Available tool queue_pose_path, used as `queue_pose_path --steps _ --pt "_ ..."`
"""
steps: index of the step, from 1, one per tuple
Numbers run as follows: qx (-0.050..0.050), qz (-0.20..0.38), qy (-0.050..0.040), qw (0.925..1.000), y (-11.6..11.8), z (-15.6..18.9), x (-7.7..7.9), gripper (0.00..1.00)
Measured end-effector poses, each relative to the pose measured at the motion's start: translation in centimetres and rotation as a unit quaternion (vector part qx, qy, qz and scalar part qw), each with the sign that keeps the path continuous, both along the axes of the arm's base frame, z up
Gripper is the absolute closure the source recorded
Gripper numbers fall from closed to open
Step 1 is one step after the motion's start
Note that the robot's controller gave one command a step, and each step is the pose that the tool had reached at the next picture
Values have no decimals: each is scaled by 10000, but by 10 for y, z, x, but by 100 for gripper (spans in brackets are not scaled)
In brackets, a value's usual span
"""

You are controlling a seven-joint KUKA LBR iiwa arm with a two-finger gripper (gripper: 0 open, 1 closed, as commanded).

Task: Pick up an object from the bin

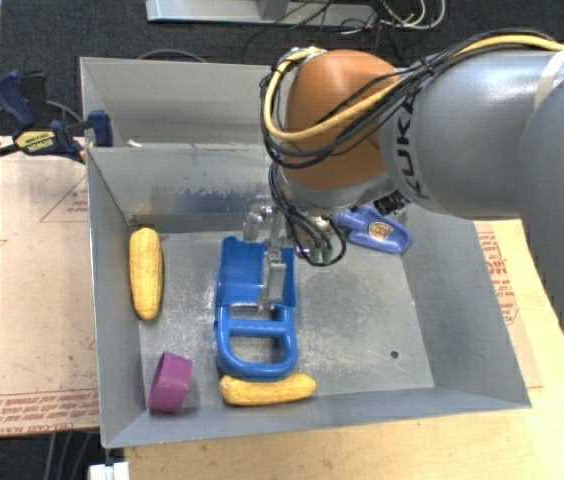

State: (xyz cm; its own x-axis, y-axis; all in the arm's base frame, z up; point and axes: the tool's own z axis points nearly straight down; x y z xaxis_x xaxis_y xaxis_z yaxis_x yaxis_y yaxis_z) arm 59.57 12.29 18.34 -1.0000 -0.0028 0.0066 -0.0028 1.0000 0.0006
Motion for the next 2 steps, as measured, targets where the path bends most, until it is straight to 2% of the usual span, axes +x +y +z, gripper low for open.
queue_pose_path --steps 1,2 --pt "5 -16 -39 10000 -1 5 2 0" --pt "11 -34 -42 10000 23 -79 5 0"
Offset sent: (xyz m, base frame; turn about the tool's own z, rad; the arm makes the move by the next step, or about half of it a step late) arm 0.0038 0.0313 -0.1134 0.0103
